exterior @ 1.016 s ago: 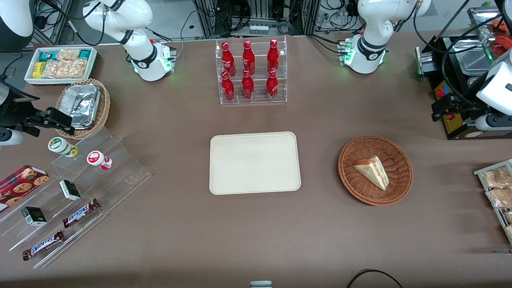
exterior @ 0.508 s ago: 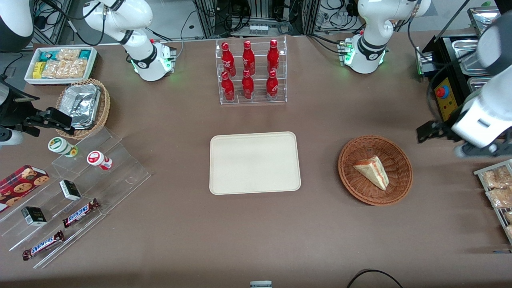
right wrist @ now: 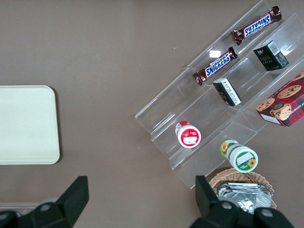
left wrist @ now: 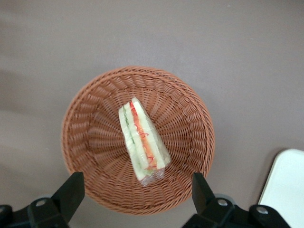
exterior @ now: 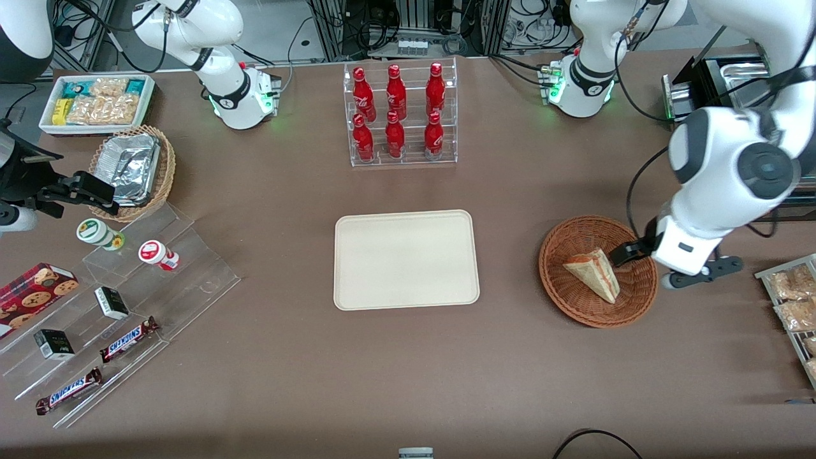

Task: Place sandwich from basket to tray
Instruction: 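Move the open left gripper down over the wrapped sandwich in the basket, then close the left gripper on the sandwich's wrapped edge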

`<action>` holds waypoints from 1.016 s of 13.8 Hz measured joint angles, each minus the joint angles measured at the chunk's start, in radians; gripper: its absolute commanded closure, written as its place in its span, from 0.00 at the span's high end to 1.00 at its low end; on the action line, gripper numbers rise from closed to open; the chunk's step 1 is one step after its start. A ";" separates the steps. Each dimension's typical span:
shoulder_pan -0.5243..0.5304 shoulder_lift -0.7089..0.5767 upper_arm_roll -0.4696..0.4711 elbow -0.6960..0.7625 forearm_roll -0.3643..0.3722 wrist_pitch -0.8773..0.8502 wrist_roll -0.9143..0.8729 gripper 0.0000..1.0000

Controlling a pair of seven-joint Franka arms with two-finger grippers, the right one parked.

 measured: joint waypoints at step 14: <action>-0.005 0.030 0.000 -0.271 0.000 0.347 -0.314 1.00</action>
